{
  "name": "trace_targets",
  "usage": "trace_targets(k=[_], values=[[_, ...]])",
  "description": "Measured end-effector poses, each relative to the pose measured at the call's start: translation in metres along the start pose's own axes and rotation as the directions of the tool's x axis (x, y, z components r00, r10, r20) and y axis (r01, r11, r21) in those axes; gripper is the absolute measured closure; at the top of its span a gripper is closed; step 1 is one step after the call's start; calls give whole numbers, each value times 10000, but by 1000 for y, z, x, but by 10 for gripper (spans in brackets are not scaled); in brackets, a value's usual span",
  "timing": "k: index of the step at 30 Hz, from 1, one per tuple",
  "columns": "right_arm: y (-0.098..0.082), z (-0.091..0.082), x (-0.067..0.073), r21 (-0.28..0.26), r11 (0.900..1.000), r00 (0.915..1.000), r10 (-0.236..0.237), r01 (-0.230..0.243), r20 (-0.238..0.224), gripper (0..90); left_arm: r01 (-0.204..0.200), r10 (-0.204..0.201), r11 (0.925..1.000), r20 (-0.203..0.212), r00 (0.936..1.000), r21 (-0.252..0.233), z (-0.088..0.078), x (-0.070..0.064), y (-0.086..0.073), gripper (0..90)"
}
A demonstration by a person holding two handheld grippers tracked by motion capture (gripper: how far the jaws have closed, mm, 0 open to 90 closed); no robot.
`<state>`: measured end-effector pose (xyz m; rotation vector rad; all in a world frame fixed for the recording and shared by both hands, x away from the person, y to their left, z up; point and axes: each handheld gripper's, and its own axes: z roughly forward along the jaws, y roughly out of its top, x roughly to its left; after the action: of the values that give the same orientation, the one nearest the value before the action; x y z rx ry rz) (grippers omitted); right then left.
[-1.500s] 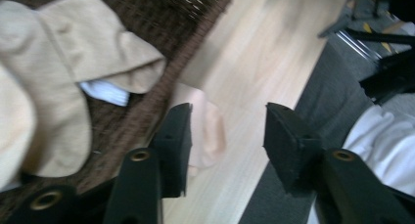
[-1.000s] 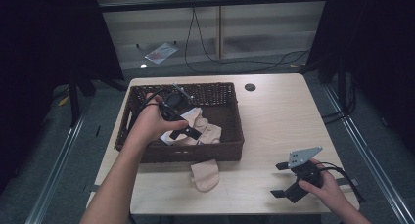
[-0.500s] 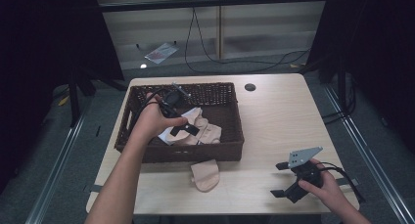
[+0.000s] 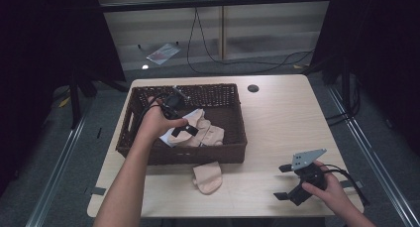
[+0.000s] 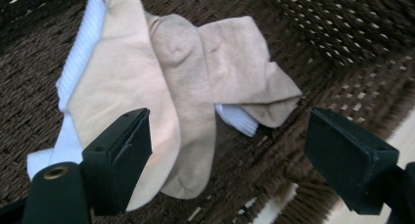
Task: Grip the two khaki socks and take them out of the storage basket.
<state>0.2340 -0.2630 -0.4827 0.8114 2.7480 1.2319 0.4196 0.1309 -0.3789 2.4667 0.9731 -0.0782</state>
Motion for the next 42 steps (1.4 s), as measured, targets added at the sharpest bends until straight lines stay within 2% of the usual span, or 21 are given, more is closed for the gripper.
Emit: trace_targets(k=[8,15,19,23,24,29,34,36,39,41,42], values=[[0,0,0,-11,10000,10000,4,-4,-1,30,215,-215,9998,-150,9997,-44,8,6,2,181],[0,0,0,-14,10000,10000,-11,11,16,30,697,-702,9974,-365,9969,-155,19,19,-2,189],[0,0,0,-21,10000,10000,28,-28,-1,30,813,-827,9962,-468,9955,-310,24,23,-3,192],[0,1,0,-22,10000,10000,36,-36,-12,30,911,-926,9955,-655,9935,-256,32,30,-5,200],[0,0,0,-16,10000,10000,34,-34,-7,30,950,-981,9946,-787,9921,-412,35,32,-5,200],[0,1,0,-18,10000,10000,43,-43,-8,30,1014,-1043,9941,-859,9908,-373,39,35,-5,209],[0,0,0,-46,10000,10000,36,-36,-53,30,1033,-1089,9932,-1156,9873,-527,46,39,-4,263],[0,0,0,-26,10000,10000,-29,28,-18,30,1084,-1131,9928,-1001,9885,-512,48,40,-4,300],[0,0,-1,-65,10000,10000,3,-3,-21,30,949,-1001,9942,-1127,9886,-507,52,41,-3,329],[0,0,0,-71,10000,10000,21,-21,-13,30,1124,-1187,9918,-1127,9865,-610,55,41,-3,334],[0,0,-1,-42,10000,10000,-20,20,-28,30,1098,-1156,9923,-1104,9871,-573,56,43,-3,352]])
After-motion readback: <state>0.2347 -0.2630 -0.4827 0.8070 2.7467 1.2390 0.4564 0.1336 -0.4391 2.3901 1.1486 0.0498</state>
